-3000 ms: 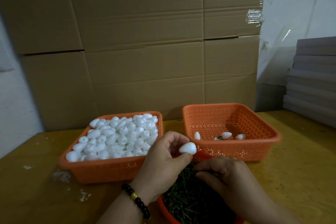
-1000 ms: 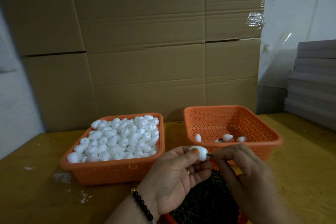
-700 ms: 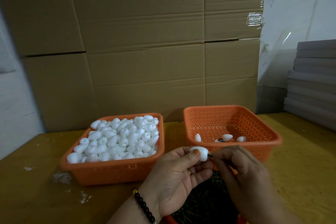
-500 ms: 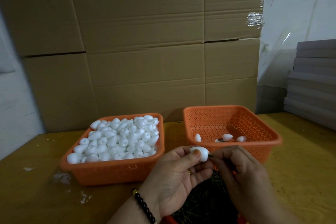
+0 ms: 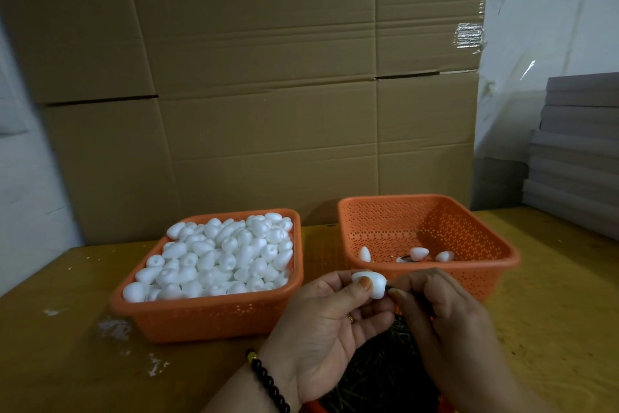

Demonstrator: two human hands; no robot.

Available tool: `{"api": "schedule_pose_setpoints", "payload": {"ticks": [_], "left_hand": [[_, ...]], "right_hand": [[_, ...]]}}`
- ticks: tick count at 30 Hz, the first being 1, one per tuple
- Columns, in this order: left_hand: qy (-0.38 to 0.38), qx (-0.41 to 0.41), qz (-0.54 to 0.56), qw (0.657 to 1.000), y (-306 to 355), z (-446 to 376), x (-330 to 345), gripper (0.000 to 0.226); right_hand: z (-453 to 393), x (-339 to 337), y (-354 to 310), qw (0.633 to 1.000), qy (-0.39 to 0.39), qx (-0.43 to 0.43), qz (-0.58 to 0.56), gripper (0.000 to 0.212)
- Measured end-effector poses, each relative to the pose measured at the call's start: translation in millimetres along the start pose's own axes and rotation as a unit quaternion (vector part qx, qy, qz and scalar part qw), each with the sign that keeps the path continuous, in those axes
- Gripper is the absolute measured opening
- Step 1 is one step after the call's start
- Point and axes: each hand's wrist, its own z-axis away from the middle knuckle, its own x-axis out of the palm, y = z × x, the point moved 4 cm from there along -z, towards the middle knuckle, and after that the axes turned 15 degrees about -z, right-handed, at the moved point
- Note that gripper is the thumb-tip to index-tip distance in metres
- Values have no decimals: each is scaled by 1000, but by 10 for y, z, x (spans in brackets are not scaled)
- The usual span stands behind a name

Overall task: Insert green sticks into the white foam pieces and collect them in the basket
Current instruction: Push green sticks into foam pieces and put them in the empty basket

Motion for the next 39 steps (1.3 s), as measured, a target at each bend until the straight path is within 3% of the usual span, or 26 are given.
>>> {"api": "schedule_pose_setpoints", "payload": {"ticks": [6, 15, 19, 24, 29, 32, 34, 35, 37, 39], "left_hand": [[7, 1, -5, 1000, 0, 2, -1, 36], [-3, 4, -16, 1000, -1, 13, 9, 28], [-9, -4, -20, 1000, 3, 17, 5, 27], [-31, -7, -38, 999, -36, 28, 53, 22], [-34, 2, -64, 997, -63, 3, 48, 37], [16, 29, -146, 989, -27, 1, -8, 44], [79, 78, -281, 953, 59, 5, -97, 35], [107, 115, -364, 918, 124, 14, -141, 27], [177, 190, -508, 821, 269, 51, -244, 17], [252, 236, -631, 694, 417, 83, -359, 15]], "right_hand": [[-12, -3, -12, 1000, -11, 10, -3, 5], [31, -20, 52, 995, -29, 88, -43, 45], [31, 0, 34, 994, -40, 83, -53, 49], [34, 16, 32, 995, -39, 73, -62, 40], [-1, -14, 34, 995, -40, 55, -72, 23], [-60, -112, 95, 998, -27, 53, -15, 21], [-108, -206, 207, 997, -14, 77, 22, 23], [-129, -255, 274, 995, -5, 91, 42, 26], [-155, -365, 400, 990, 13, 106, 93, 30], [-170, -468, 529, 981, 18, 119, 152, 27]]}}
